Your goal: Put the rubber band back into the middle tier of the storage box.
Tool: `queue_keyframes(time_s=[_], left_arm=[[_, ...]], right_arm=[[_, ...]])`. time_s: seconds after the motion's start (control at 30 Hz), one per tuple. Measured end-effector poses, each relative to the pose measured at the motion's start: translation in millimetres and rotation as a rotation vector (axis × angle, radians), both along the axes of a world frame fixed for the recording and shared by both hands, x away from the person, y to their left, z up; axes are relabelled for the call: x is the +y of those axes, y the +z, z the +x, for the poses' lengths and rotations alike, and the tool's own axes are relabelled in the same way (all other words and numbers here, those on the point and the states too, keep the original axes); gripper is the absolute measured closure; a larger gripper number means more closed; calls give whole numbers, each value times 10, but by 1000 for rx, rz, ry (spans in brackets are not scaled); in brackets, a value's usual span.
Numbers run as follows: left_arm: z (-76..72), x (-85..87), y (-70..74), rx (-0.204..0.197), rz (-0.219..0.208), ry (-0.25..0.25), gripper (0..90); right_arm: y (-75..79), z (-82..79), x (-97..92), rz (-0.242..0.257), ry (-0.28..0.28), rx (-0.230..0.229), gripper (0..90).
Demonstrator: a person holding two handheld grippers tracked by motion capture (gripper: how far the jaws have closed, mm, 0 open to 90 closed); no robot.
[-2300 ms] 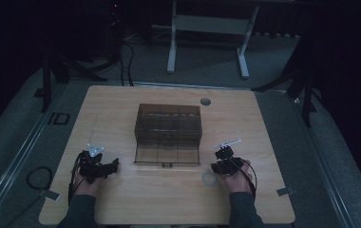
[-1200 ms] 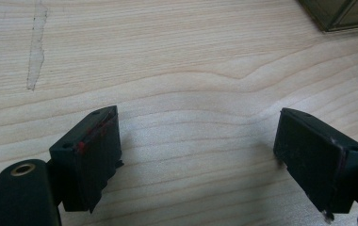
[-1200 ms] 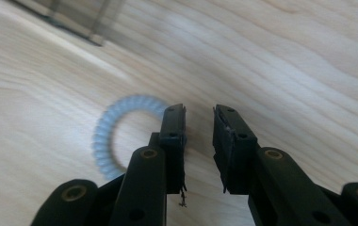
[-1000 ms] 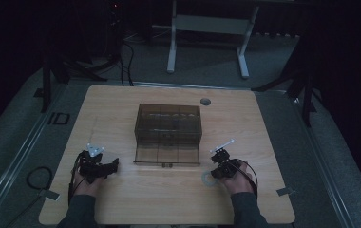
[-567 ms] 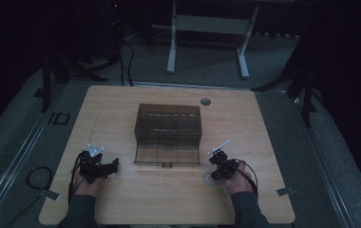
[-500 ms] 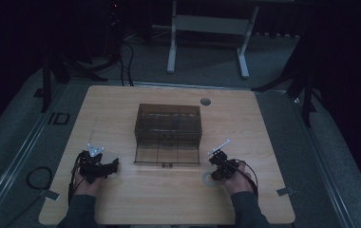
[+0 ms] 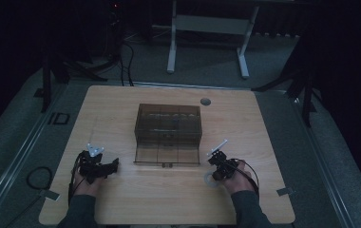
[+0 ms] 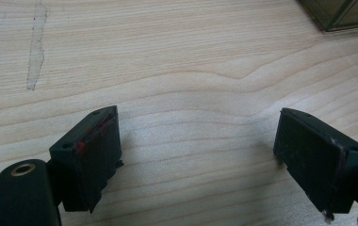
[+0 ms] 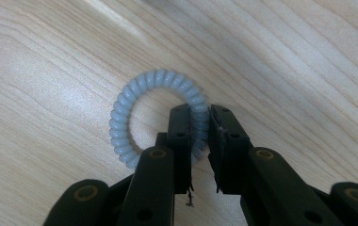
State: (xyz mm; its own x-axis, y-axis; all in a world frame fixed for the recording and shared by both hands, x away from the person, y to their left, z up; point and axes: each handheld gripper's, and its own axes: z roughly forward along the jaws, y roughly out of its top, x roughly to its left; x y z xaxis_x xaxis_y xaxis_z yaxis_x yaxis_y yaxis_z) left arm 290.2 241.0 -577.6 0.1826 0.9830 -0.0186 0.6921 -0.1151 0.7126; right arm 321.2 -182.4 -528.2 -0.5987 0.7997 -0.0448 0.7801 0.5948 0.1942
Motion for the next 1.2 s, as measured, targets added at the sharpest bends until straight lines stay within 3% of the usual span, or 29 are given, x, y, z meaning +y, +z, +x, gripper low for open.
queue_keyframes(time_s=[0.23, 1.2], left_arm=[[0, 0, 0, 0, 0, 0, 153], [0, 0, 0, 0, 0, 0, 153]], right_arm=[[7, 18, 32, -29, 18, 16, 790], [8, 33, 13, -16, 16, 26, 817]])
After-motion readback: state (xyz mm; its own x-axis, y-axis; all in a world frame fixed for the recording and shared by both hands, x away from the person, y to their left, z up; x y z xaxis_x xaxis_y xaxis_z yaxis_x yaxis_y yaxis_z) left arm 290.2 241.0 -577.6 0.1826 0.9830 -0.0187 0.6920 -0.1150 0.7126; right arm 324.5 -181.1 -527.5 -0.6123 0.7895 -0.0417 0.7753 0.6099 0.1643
